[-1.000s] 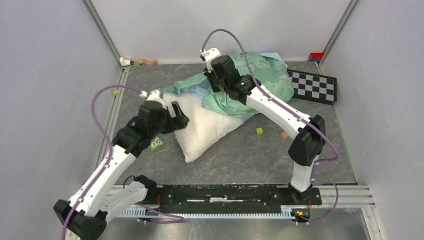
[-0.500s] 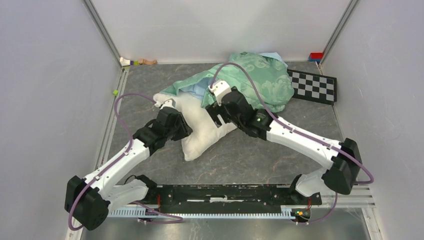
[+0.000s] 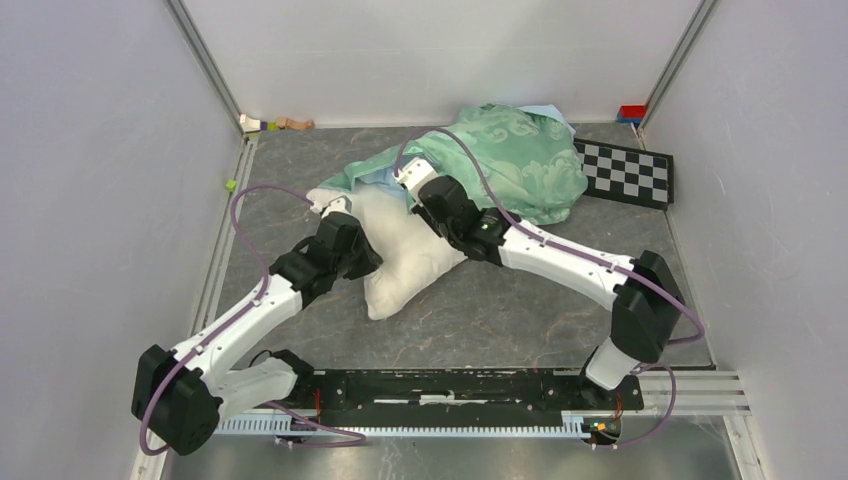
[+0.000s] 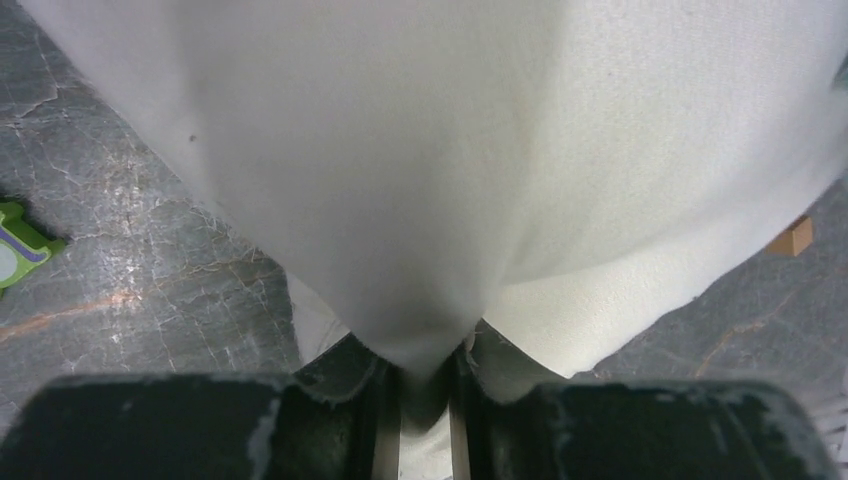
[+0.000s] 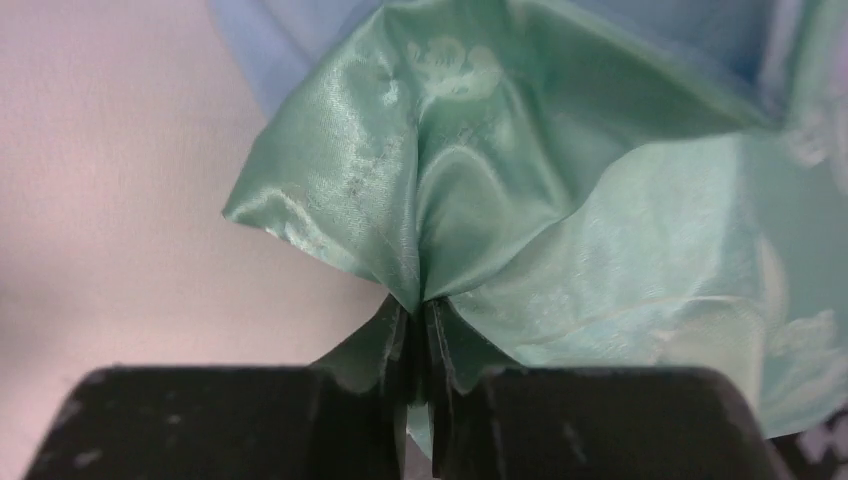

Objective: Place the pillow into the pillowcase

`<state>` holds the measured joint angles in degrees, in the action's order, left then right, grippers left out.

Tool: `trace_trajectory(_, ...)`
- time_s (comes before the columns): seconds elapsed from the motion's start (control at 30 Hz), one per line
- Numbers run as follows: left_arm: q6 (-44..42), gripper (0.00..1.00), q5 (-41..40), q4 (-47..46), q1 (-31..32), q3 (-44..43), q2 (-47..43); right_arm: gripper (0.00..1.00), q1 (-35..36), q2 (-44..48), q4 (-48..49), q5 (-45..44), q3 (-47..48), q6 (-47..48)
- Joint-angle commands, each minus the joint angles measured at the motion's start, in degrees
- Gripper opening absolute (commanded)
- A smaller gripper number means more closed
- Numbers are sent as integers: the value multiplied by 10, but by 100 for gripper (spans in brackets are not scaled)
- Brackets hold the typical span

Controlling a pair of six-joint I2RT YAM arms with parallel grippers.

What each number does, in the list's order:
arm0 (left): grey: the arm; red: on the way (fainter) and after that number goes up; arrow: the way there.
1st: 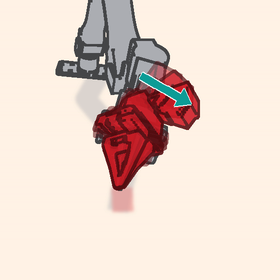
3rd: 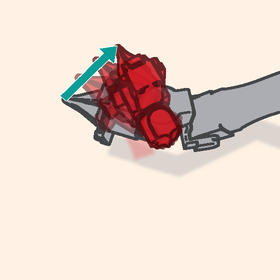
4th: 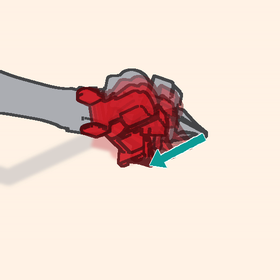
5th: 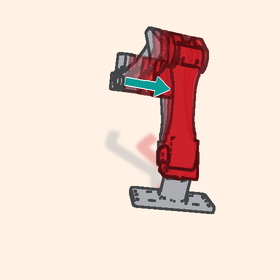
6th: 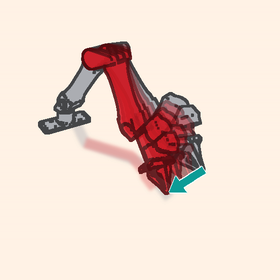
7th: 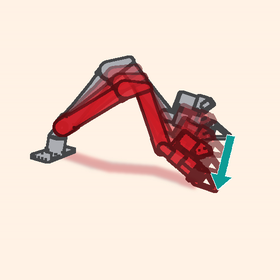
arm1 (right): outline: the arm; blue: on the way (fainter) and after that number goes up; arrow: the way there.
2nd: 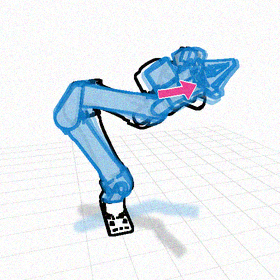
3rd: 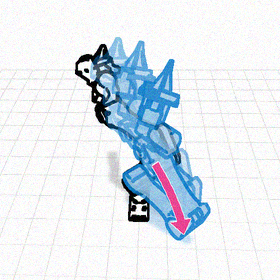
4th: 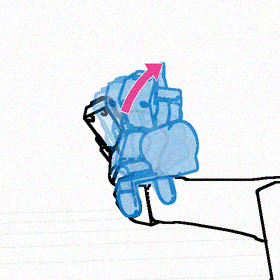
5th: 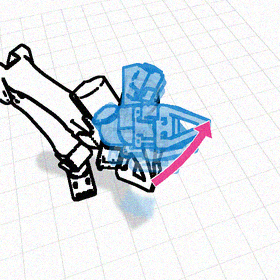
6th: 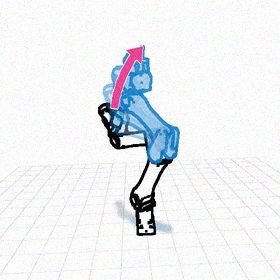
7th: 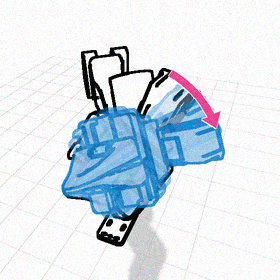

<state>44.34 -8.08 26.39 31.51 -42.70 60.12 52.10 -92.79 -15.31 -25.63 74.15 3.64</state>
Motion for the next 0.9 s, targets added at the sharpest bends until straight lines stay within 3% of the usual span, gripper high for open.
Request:
trace_trajectory(0.0,6,10,-30,-28,0,-38,34,1,42,-2,-52,-56,141,23)
trace_trajectory(0.17,6,2,-19,-17,0,-132,80,0,206,8,-110,-105,294,41)
trace_trajectory(0.43,2,3,19,31,54,-214,39,0,218,-5,-173,-130,490,62)
trace_trajectory(0.57,-23,4,51,82,97,-233,9,0,252,19,-154,-159,495,73)
trace_trajectory(0.7,-38,15,163,103,103,-253,-13,0,290,34,-142,-206,489,84)
trace_trajectory(0.83,-28,42,225,114,106,-269,-33,0,280,17,-100,-249,492,137)
trace_trajectory(0.87,-27,50,220,122,106,-272,-41,0,253,1,-110,-216,510,129)
